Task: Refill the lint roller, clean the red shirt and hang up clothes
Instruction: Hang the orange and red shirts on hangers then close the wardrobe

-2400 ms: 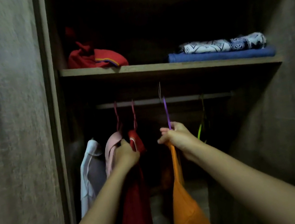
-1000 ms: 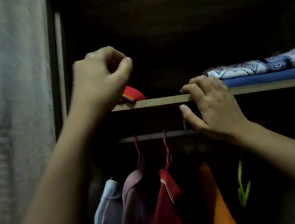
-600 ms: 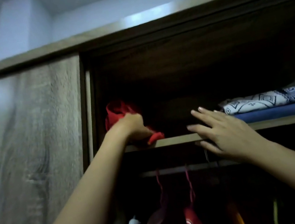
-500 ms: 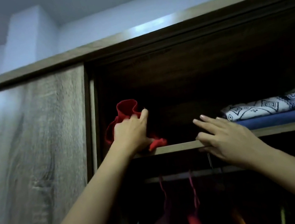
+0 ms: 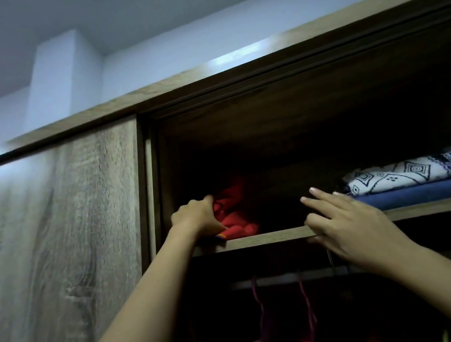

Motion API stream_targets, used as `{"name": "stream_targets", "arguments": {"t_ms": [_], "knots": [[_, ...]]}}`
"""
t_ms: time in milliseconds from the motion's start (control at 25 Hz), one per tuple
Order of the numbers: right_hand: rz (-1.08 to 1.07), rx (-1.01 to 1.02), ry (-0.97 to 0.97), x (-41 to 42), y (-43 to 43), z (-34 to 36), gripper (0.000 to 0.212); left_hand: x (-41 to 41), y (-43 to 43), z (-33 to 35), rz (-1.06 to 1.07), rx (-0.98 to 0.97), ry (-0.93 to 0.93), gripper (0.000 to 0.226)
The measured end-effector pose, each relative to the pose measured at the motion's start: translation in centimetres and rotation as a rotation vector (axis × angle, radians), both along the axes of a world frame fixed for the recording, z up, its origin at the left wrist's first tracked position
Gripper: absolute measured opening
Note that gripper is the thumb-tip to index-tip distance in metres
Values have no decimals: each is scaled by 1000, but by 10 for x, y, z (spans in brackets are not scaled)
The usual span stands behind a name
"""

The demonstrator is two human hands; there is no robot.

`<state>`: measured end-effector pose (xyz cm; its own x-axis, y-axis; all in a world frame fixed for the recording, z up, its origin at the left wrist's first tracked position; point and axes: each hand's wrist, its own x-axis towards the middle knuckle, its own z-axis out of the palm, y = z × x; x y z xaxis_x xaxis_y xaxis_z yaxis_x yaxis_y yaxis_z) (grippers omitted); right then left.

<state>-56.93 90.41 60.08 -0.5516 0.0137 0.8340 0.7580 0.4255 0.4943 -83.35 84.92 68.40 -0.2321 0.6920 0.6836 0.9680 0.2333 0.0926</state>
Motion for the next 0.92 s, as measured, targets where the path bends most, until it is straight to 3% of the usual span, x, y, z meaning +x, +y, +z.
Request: {"name": "stream_targets", "arguments": {"t_ms": [200,480,560,640,720,800,920], "knots": [[41,43,35,-2,2,-3,28,-3,3,-4,-182,-108,-127,75],[6,-47,84,-1,-1,-4,33,34,-42,-16,-61,120,210,50],[-33,-149,110,0,-11,-2,51,39,-70,-25,-97,205,236,50],[-81,-257,137,4,-24,-1,87,36,-102,-37,-157,243,211,59],[-87,-462,177,11,-42,-7,106,31,-132,-53,-264,269,203,67],[230,-785,293,16,-66,-14,104,29,-157,-73,-403,328,237,67],[851,-1054,548,-6,-97,-19,117,30,-185,-108,-437,432,414,57]]}}
